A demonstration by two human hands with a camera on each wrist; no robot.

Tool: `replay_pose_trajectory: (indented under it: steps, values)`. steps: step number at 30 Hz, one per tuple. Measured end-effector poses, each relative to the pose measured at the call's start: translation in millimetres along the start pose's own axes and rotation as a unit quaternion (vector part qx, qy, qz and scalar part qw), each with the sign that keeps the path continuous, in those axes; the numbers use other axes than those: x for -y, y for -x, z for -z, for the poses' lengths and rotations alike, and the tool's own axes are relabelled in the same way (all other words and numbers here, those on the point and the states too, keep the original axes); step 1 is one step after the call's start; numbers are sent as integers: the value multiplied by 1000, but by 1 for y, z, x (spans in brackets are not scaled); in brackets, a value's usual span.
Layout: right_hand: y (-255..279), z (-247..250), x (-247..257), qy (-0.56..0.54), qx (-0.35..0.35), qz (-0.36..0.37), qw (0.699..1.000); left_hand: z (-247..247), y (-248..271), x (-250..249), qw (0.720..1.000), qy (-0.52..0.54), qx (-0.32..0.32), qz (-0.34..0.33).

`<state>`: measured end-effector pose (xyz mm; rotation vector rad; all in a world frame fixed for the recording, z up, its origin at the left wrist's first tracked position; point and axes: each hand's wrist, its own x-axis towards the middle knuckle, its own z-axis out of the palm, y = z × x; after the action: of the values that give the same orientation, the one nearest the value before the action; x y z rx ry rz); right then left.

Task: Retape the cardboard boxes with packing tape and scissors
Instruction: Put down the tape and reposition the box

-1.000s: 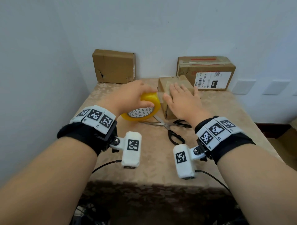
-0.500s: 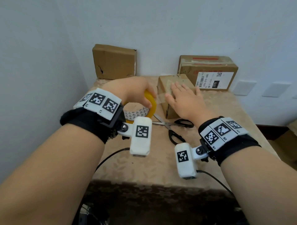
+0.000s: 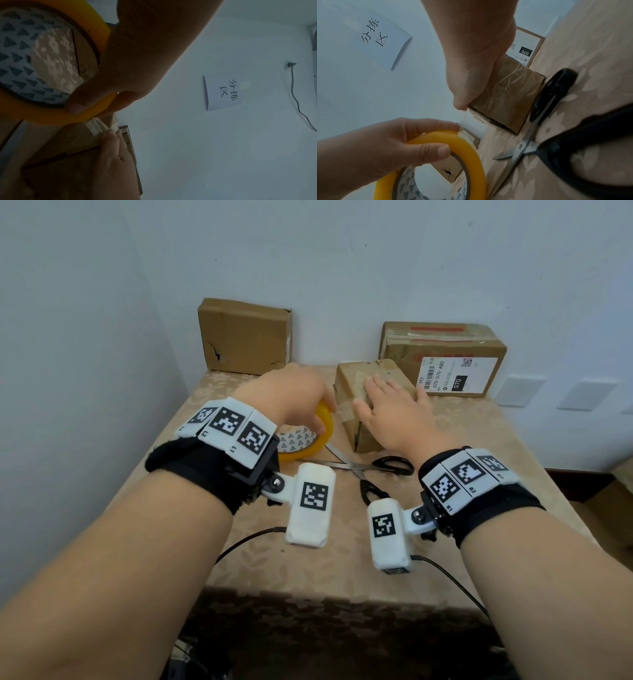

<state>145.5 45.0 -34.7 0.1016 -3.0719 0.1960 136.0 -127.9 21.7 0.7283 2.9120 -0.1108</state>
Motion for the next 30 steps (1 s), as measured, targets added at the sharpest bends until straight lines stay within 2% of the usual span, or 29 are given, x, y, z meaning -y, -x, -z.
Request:
replay_pose_trajectory:
  steps: [2,6,9,15,20,26,30]
  values:
    - [-2,-1,0,-10,-10,-2,1000,-1,3,6,1000,12,-7,0]
    - [-4,-1,5,-31,-27,-22,999,-9,17,26,988,135,-75,-5]
    - [-6,-4,12,7,-34,-35,999,-13,23,31,981,171,-97,-6]
    - [-7,-7,19,41,-27,-47,998,0,12,16,991,88,-94,-32]
    - [-7,-7,9,31,-33,-34,998,-6,7,22,997,64,-43,-7]
    - [-7,-12,11,35,-67,-42,996,-13,13,26,996,30,-84,-3]
    - [-7,-12,15,50,-51,-50,996,-13,15,20,996,18,-90,-15]
